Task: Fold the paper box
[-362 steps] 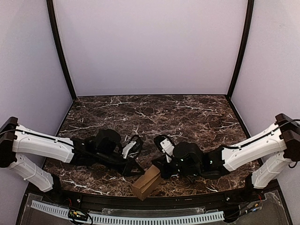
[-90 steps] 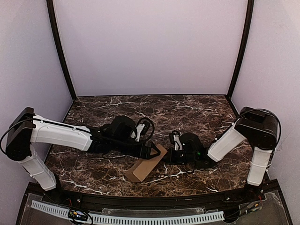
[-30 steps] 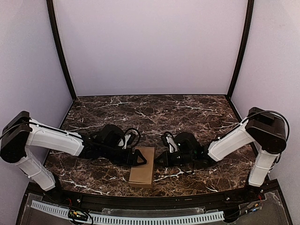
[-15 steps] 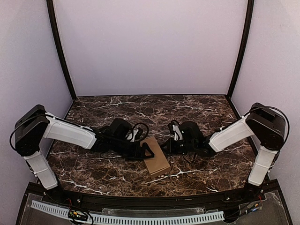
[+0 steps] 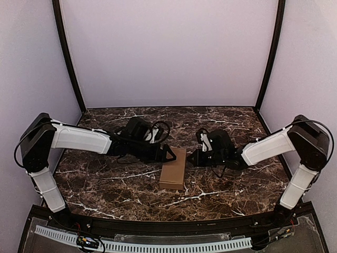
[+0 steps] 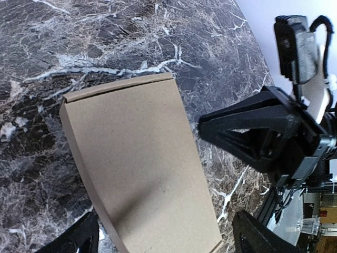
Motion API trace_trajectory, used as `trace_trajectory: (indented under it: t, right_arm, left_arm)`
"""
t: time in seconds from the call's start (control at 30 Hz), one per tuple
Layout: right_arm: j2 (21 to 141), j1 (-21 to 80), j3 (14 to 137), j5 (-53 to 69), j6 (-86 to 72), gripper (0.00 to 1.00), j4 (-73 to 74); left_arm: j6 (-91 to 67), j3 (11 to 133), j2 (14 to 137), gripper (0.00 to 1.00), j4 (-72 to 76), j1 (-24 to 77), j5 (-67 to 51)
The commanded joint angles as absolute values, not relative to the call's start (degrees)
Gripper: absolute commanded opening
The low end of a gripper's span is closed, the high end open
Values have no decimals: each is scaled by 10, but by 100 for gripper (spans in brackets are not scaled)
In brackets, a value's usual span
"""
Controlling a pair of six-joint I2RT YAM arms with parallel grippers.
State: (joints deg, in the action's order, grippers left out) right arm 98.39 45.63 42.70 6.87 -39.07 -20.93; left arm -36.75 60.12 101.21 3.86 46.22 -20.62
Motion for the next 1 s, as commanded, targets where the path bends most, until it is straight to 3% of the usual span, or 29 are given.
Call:
trace_trajectory:
  t: [0.0,0.17,0.4,0.5,0.57,0.97]
  right_arm:
    - [922,438,418,8,-339,11,-153]
    - [844,425,409,-61,-295,36,-102]
    - [731,419,416,-119,-226,58,-19]
    - [674,418,420,-153,-198,77,22]
    - [637,417,425,-186,-175,98,53]
    - [488,416,469,-277,-84,99,152]
  left_arm:
    - [-302,632,991,88,-71,460,-146]
    - [-254,665,961,89,-162,458,-67]
    - [-206,699,891,91,-258,458,33]
    - [-191,711,852,93,-286,459,75]
    - [-186,715,827,97,-303,459,91]
    - [-104,720,690,99,-382,459,212]
